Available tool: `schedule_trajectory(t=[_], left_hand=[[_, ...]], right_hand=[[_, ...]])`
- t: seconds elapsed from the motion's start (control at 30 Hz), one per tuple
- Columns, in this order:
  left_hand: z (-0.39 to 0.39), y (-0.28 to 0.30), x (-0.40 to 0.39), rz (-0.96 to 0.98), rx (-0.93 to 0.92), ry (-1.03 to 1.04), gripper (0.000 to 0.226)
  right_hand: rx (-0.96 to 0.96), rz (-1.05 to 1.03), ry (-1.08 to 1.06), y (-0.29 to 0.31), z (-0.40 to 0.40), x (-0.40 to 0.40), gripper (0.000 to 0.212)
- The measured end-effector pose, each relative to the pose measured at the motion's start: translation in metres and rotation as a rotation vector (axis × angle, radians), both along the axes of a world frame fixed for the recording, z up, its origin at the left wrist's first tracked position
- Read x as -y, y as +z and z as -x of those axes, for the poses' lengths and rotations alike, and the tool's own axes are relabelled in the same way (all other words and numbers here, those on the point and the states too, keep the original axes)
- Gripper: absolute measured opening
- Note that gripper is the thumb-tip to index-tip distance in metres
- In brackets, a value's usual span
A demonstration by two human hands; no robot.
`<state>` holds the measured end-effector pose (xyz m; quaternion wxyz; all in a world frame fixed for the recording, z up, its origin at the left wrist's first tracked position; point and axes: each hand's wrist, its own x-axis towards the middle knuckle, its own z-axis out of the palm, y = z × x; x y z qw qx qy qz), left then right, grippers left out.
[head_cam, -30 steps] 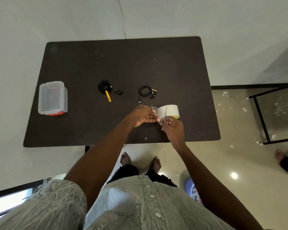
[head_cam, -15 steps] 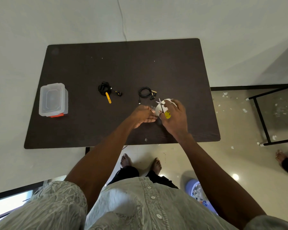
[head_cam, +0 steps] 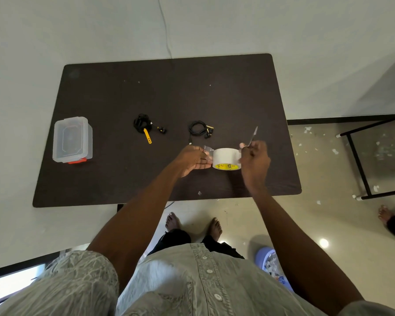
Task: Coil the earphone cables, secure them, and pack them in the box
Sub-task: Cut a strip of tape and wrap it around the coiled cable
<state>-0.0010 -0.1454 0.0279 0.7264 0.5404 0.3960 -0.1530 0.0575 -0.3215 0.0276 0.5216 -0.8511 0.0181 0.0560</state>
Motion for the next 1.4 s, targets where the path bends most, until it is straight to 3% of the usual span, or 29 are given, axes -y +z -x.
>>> schedule_trajectory(t=[0.1, 0.27, 0.4, 0.9, 1.23, 1.33, 1.4], left_hand=[[-0.001, 0.001, 0.001, 0.013, -0.001, 0.004, 0.006], [0.000, 0.001, 0.002, 0.033, 0.000, 0.023, 0.011], [0.001, 0.001, 0.004, 0.065, 0.011, 0.059, 0.008], [0.007, -0.003, 0.010, 0.113, 0.008, 0.131, 0.012], [0.008, -0.003, 0.009, 0.125, 0.031, 0.126, 0.014], [0.009, -0.004, 0.009, 0.121, 0.029, 0.105, 0.016], [0.010, -0.004, 0.008, 0.125, 0.029, 0.104, 0.015]], right_hand=[[-0.003, 0.065, -0.058, -0.002, -0.024, 0.011, 0.014], [-0.140, 0.612, 0.205, -0.018, -0.044, 0.020, 0.025], [-0.109, 0.785, 0.366, -0.023, -0.042, 0.018, 0.029], [-0.184, 0.830, 0.473, -0.021, -0.058, 0.011, 0.024], [-0.115, 1.010, 0.666, -0.016, -0.048, 0.004, 0.034], [-0.075, 0.891, 0.510, -0.014, -0.048, 0.006, 0.029], [0.029, 0.676, 0.367, -0.012, -0.045, 0.008, 0.029]])
